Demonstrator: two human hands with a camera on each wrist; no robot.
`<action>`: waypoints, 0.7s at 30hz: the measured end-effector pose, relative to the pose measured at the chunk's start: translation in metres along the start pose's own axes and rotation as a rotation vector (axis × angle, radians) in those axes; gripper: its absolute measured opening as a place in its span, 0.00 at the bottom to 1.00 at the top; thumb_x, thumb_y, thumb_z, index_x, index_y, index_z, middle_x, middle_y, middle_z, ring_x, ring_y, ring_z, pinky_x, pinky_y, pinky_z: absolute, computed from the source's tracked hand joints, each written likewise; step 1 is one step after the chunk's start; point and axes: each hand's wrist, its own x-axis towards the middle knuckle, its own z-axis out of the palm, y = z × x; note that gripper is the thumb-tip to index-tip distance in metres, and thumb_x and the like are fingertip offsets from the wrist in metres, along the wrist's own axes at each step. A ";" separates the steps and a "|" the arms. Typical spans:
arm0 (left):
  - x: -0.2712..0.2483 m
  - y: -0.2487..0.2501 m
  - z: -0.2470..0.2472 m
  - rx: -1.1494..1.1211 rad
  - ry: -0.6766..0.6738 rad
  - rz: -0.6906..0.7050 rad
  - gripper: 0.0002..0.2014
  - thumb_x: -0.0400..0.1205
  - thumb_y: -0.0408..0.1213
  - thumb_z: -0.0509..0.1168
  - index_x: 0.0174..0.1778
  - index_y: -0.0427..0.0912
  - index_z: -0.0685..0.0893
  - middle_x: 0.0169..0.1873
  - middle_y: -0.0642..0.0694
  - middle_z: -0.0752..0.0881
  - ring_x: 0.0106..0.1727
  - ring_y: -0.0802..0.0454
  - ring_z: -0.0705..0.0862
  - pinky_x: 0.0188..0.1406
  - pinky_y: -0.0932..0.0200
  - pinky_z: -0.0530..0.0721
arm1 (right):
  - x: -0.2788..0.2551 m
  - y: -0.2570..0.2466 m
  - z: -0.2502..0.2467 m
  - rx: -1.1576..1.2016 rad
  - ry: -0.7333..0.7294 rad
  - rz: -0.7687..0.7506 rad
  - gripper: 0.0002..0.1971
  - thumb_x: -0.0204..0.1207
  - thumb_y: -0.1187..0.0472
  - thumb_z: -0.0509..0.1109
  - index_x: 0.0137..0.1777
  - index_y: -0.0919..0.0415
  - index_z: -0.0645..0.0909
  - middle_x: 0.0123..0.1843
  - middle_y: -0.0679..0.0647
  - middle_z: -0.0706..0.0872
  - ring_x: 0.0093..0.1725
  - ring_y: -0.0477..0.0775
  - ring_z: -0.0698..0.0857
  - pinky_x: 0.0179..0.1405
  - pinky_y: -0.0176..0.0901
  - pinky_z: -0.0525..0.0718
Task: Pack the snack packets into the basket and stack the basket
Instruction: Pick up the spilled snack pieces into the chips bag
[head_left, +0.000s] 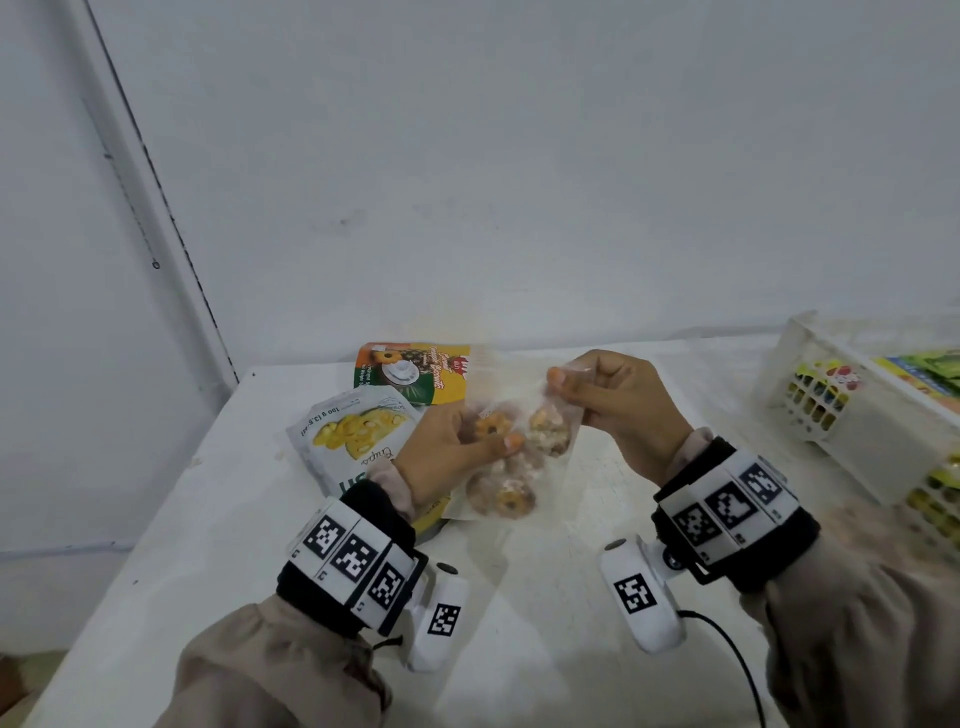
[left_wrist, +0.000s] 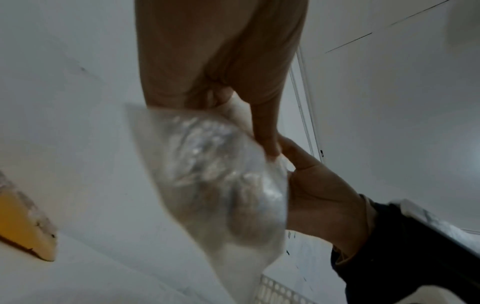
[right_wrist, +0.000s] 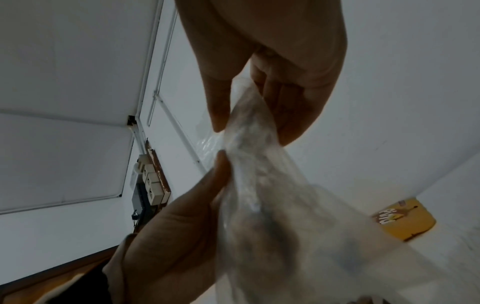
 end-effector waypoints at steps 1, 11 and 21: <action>0.000 -0.001 0.000 0.010 -0.016 -0.006 0.08 0.75 0.26 0.69 0.50 0.34 0.85 0.39 0.41 0.90 0.42 0.48 0.88 0.46 0.53 0.85 | 0.000 0.002 0.001 -0.019 0.023 -0.014 0.06 0.68 0.65 0.74 0.35 0.65 0.81 0.29 0.49 0.89 0.32 0.45 0.87 0.34 0.38 0.86; 0.002 0.012 0.000 -0.061 0.317 0.085 0.06 0.77 0.35 0.67 0.37 0.38 0.85 0.34 0.43 0.85 0.39 0.49 0.84 0.45 0.53 0.85 | -0.003 0.003 0.000 -0.170 0.019 -0.109 0.06 0.67 0.70 0.76 0.35 0.62 0.81 0.29 0.48 0.88 0.32 0.43 0.86 0.35 0.31 0.84; -0.005 0.011 0.005 0.091 0.231 0.123 0.08 0.75 0.33 0.69 0.31 0.47 0.86 0.25 0.56 0.86 0.31 0.58 0.86 0.33 0.62 0.85 | -0.009 -0.002 0.012 -0.813 -0.175 -0.298 0.03 0.67 0.50 0.70 0.37 0.47 0.80 0.35 0.40 0.84 0.40 0.45 0.83 0.51 0.45 0.80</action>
